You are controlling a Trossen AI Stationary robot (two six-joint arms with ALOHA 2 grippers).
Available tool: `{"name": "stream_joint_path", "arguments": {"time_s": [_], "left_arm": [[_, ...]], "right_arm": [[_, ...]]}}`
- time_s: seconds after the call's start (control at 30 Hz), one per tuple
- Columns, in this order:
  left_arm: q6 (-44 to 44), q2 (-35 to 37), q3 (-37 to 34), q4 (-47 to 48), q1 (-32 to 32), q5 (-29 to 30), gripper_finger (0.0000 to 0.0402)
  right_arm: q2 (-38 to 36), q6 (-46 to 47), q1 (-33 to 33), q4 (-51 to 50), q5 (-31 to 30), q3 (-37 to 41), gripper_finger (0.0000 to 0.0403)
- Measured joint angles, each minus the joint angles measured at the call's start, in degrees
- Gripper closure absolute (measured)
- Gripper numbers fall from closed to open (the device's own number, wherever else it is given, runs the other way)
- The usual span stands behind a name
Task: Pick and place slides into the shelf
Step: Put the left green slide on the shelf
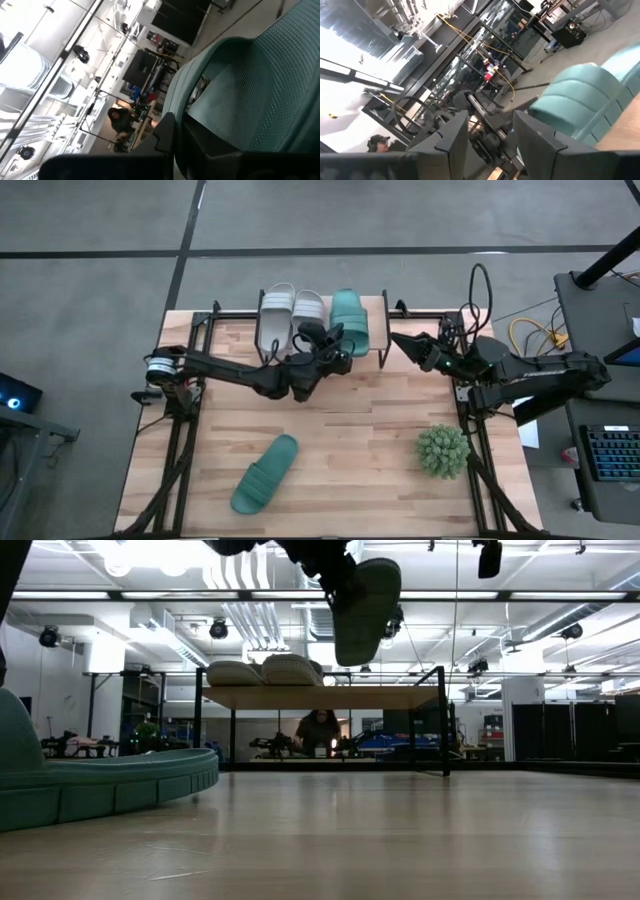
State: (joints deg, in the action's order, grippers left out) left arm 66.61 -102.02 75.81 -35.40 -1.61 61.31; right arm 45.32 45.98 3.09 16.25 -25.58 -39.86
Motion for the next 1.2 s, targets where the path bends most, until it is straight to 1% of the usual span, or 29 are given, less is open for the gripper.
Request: {"name": "stream_joint_path", "arguments": {"time_s": [0.07,0.2,0.33,0.4,0.5,0.63,0.73,0.9,1.1,1.2], "left_arm": [[0.0,0.0,-1.5,-2.0,0.0,-0.9,0.0401],[0.0,0.0,-3.6,-3.6,0.2,-4.9,0.0401],[0.1,-0.4,-6.8,-6.0,0.6,-5.2,0.0401],[2.3,-1.1,-7.9,-8.7,1.1,-5.1,0.0401],[5.9,-2.6,-8.4,-13.9,1.7,-4.9,0.0401],[8.6,-5.2,-8.2,-17.1,2.3,-5.5,0.0401],[9.0,-6.4,-8.1,-17.7,2.7,-6.5,0.0401],[9.3,-7.8,-8.5,-18.6,3.7,-6.5,0.0401],[9.5,-7.8,-8.6,-22.0,5.2,-5.8,0.0401],[10.6,-7.8,-8.7,-22.2,5.8,-5.7,0.0401]], "right_arm": [[-0.2,0.0,0.0,-0.1,0.0,0.0,0.0254],[-0.3,0.0,0.0,-0.1,0.0,0.0,0.0255],[-0.3,0.0,0.0,-0.1,0.0,0.0,0.0255],[-0.3,0.0,0.0,-0.2,0.0,0.0,0.0255],[-0.3,0.0,0.0,-0.4,0.0,0.0,0.0255],[-0.3,0.0,-0.1,-0.7,0.0,0.0,0.0255],[-0.3,0.0,-0.1,-0.7,0.0,0.0,0.0255],[-0.3,0.3,-0.1,-0.8,0.0,0.0,0.0255],[-0.3,0.3,-0.1,-1.1,-0.1,0.0,0.0255],[-0.3,0.3,-0.1,-1.1,-0.4,0.0,0.0255]]}}
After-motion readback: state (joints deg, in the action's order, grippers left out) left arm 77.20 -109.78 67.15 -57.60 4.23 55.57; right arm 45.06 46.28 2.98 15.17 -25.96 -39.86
